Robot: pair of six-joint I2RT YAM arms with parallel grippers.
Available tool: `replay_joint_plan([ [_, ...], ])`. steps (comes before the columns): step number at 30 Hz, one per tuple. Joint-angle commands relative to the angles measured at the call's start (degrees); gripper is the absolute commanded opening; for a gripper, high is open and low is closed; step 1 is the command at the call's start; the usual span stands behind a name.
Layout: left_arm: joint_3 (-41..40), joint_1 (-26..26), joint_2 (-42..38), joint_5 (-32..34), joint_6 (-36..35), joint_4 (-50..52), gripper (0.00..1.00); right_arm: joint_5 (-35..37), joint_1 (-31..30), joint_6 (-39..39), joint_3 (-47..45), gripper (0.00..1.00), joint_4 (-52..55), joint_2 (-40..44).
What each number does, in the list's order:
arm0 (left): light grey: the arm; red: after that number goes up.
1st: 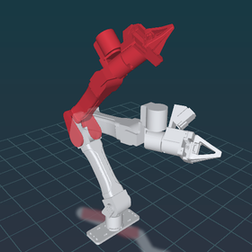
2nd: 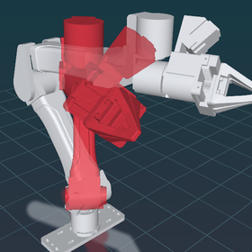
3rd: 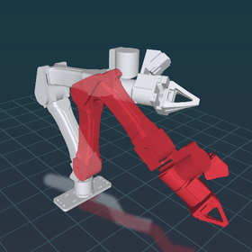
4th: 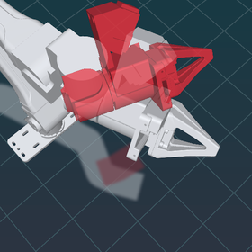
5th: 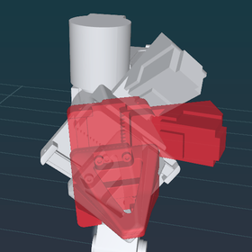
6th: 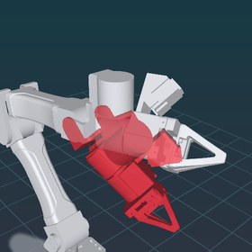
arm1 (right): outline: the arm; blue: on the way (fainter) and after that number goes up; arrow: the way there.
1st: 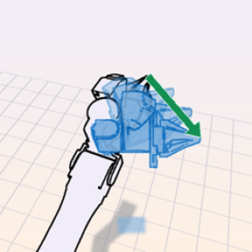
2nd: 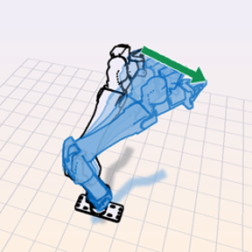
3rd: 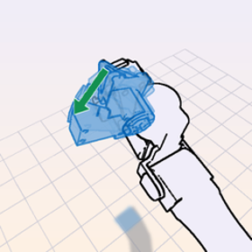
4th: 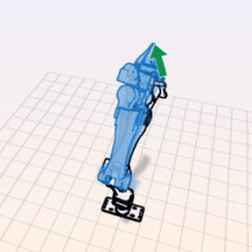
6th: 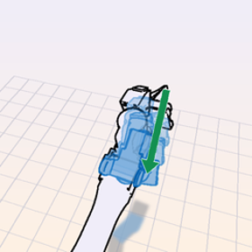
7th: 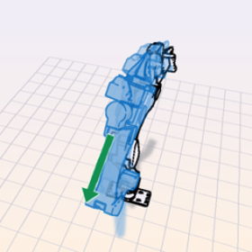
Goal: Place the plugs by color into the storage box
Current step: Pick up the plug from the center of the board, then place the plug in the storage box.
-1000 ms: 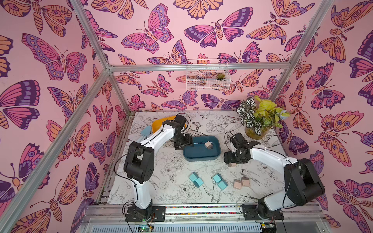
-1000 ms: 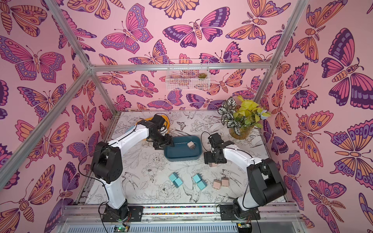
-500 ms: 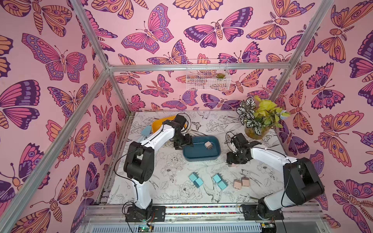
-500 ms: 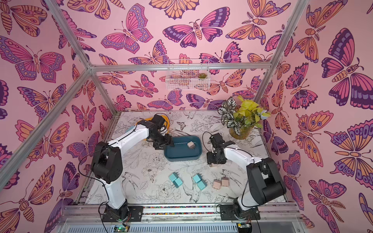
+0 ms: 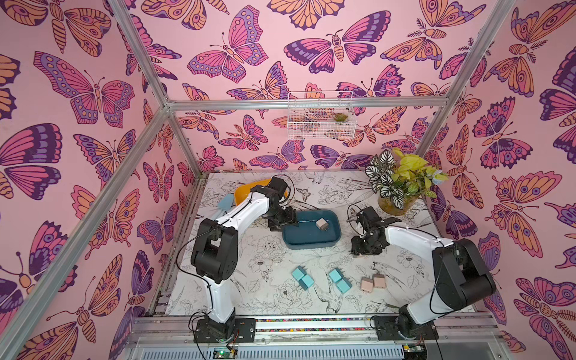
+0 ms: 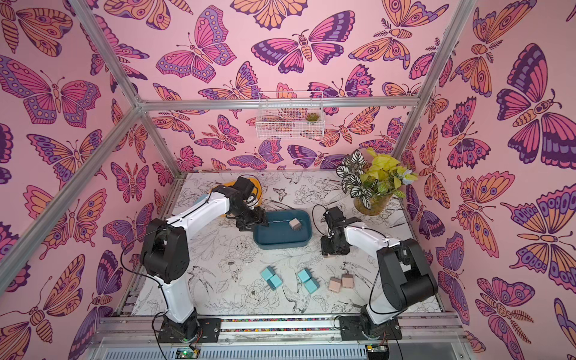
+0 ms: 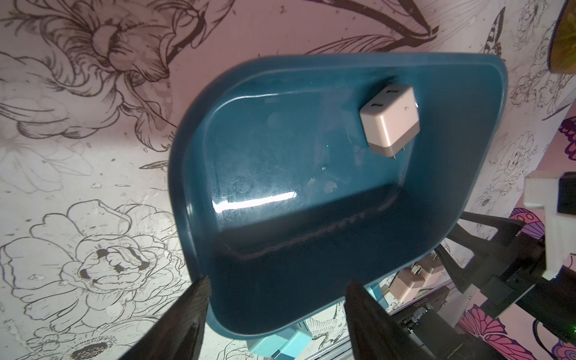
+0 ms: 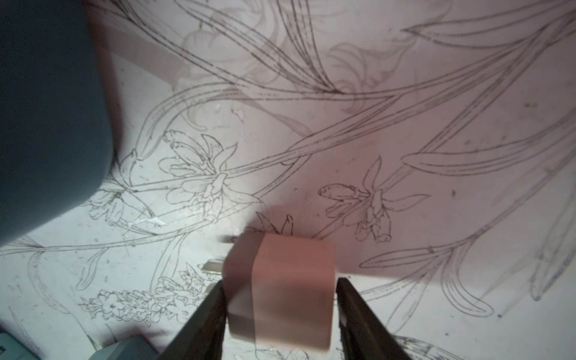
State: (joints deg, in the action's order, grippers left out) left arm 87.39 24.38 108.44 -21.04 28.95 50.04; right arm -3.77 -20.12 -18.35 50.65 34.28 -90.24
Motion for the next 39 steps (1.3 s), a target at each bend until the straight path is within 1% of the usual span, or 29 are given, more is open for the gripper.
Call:
replay_joint_plan([
  [1,0.32,-0.30,0.90,-0.41,-0.25,1.90,0.71,0.29,0.48,-0.02,1.62,0.54,2.07,-2.46],
  [8,0.32,-0.30,0.90,-0.29,-0.12,1.86,0.71,0.43,0.48,0.06,2.51,0.50,3.13,-2.77],
  [13,0.49,-0.30,0.72,-0.32,-0.13,1.86,0.71,0.81,0.43,0.58,4.76,0.49,5.74,-0.92],
  [18,0.50,-0.30,0.94,-0.27,-0.12,1.82,0.71,2.52,0.43,2.47,9.28,0.49,9.75,2.76],
  [25,0.65,-0.30,1.07,-0.22,-0.21,1.89,0.71,2.20,0.43,4.17,16.91,0.48,14.64,2.79],
  [28,0.67,-0.30,1.20,-0.18,-0.21,1.76,0.71,0.37,0.09,3.13,20.47,0.48,14.92,2.23],
  [32,0.67,-0.30,1.24,-0.30,-0.21,1.75,0.71,0.49,-1.15,2.64,24.02,0.48,15.74,-0.80],
  [39,0.10,-0.39,0.72,0.03,-0.21,1.76,0.71,-1.02,-1.78,2.01,23.41,0.48,13.44,-3.36],
])
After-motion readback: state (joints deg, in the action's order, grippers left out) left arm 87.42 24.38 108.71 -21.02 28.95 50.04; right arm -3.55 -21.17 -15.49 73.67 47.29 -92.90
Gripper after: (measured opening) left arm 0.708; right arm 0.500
